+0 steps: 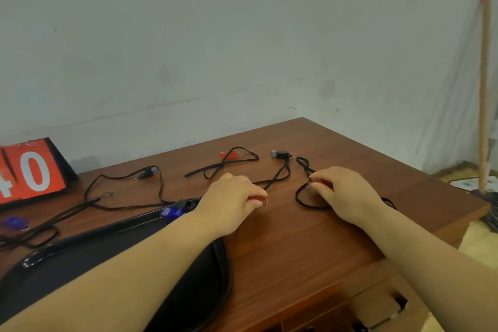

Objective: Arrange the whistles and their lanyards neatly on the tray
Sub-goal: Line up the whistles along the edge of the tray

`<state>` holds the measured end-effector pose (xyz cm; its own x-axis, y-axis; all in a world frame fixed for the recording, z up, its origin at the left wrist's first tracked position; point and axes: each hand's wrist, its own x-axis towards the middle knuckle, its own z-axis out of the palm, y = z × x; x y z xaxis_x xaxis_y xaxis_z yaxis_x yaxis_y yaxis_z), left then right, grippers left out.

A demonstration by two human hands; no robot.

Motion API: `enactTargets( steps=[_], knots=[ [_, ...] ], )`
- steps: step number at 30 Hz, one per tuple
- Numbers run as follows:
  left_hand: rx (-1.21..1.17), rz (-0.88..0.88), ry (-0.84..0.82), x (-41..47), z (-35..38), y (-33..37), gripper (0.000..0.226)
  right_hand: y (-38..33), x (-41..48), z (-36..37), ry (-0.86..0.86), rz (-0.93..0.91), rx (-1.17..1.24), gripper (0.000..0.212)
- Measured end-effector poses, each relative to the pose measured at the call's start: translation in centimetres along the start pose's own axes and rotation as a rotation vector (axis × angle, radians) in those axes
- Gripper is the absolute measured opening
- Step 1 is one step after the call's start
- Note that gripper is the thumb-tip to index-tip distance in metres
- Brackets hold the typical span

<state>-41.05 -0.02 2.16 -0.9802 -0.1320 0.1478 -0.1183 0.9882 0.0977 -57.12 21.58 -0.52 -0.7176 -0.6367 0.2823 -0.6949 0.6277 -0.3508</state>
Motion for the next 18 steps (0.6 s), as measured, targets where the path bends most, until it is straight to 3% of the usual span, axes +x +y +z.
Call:
enactTargets(
  steps=[6, 12, 18],
  knots=[
    [-0.138, -0.063, 0.080, -5.7, -5.9, -4.5, 0.026, -3.5, -0.9, -1.1, 0.030, -0.078, -0.012, 0.023],
    [-0.178, -0.222, -0.063, -13.4, -8.0, -10.8, 0.024, -16.1, -1.1, 0.7, -0.076, -0.308, 0.274, 0.015],
    [-0.185, -0.319, -0.196, -18.9, -7.6, -16.9, 0.024, -27.4, 0.7, 4.3, -0.318, -0.523, 0.286, 0.013]
  ],
)
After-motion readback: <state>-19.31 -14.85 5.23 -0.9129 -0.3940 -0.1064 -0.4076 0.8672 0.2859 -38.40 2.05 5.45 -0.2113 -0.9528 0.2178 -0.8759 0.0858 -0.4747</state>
